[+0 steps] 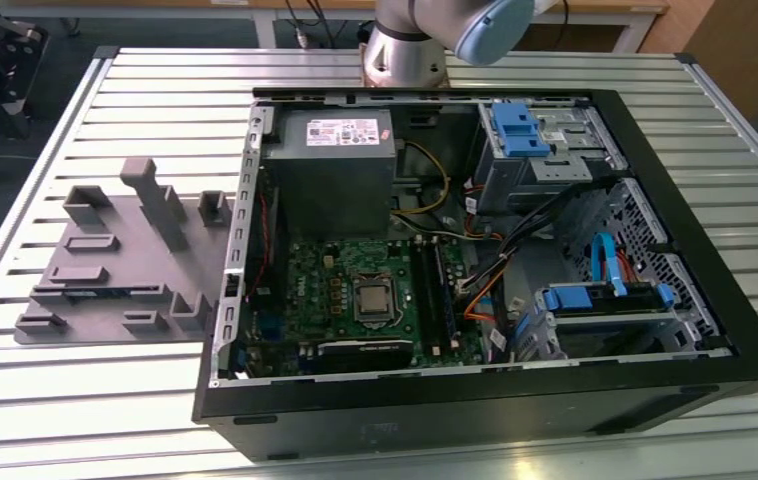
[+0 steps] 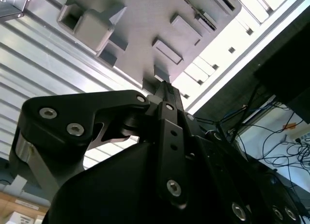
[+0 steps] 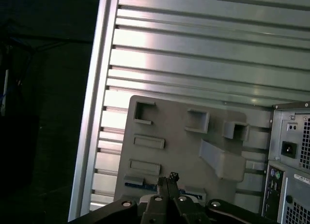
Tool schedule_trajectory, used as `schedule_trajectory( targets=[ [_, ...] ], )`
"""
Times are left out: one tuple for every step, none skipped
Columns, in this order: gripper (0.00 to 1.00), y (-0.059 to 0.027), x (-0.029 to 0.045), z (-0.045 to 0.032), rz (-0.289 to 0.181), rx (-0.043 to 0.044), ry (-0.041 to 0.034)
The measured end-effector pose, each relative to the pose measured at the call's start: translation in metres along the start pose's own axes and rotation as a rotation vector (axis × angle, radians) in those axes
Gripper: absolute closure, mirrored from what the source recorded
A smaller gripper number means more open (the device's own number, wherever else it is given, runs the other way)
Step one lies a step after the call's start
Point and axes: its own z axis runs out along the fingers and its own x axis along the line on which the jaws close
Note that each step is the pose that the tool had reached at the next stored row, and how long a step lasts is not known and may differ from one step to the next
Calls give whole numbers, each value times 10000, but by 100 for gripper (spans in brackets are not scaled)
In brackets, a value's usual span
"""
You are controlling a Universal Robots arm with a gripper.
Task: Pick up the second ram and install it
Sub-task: 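Pick up the second ram and move it above second insertion slot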
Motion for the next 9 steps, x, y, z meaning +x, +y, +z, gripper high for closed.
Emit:
schedule_trajectory(
  targets=[
    [89,0,2,0,-71,1,3],
    [89,0,3,0,-142,3,5],
    [89,0,3,0,-206,5,8],
    [89,0,3,0,-269,7,12],
    [89,0,4,0,-324,8,14],
    [89,0,4,0,-379,10,16],
    [89,0,4,0,-435,11,18],
    [89,0,5,0,-490,12,20],
    [89,0,5,0,-543,14,23]
  ],
)
